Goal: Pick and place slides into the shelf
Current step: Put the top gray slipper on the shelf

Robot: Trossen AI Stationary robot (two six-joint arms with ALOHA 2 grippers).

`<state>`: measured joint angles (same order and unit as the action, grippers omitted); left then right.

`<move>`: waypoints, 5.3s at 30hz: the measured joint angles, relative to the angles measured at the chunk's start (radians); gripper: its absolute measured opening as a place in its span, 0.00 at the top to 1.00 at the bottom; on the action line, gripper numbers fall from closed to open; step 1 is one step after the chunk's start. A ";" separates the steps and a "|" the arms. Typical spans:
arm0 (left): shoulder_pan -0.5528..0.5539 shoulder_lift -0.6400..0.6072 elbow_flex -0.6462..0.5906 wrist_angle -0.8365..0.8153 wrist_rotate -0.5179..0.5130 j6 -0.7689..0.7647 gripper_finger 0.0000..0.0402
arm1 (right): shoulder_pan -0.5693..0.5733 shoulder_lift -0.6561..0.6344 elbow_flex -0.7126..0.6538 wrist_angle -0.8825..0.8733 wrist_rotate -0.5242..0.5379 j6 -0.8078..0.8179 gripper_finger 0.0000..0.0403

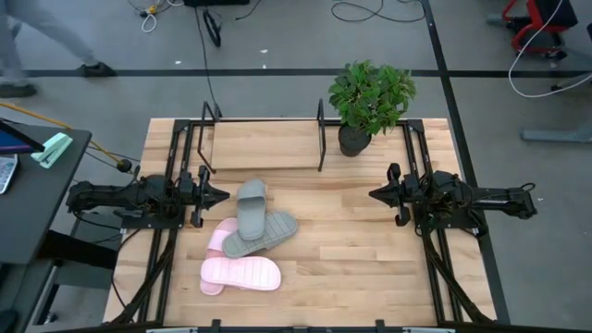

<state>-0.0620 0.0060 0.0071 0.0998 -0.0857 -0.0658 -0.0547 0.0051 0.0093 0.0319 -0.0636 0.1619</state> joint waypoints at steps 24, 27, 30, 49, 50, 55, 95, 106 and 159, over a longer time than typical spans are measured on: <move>0.000 0.000 0.000 0.000 0.000 0.000 0.91 | 0.000 0.000 0.000 0.000 0.000 0.000 0.96; 0.000 0.000 0.000 0.000 0.000 0.000 0.92 | 0.000 0.000 0.000 0.000 0.000 0.000 0.96; 0.000 0.000 0.000 0.000 0.000 0.000 0.93 | 0.000 0.000 0.000 0.000 0.000 0.000 0.96; 0.000 0.000 0.000 0.000 0.000 0.000 0.92 | 0.000 0.000 0.000 0.000 0.000 0.000 0.96; 0.000 0.000 0.000 0.000 0.000 0.000 0.92 | 0.000 0.000 0.000 0.000 0.000 0.000 0.96; 0.000 0.000 0.000 0.000 0.000 0.000 0.94 | 0.000 0.000 0.000 0.000 0.000 0.000 0.96; 0.000 0.000 0.000 0.001 0.000 -0.001 0.95 | 0.000 0.000 0.001 0.000 0.002 -0.003 0.96; 0.000 0.000 0.000 0.001 0.000 -0.030 0.92 | 0.001 0.007 0.012 0.107 0.019 0.134 0.96; -0.019 1.081 1.076 -0.942 -0.012 -0.080 0.87 | 0.212 1.151 0.705 0.019 -0.084 -0.362 0.94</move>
<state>-0.0814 1.0873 1.0828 -0.8418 -0.0973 -0.1454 0.1577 1.1557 0.7142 0.0513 -0.1481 -0.2003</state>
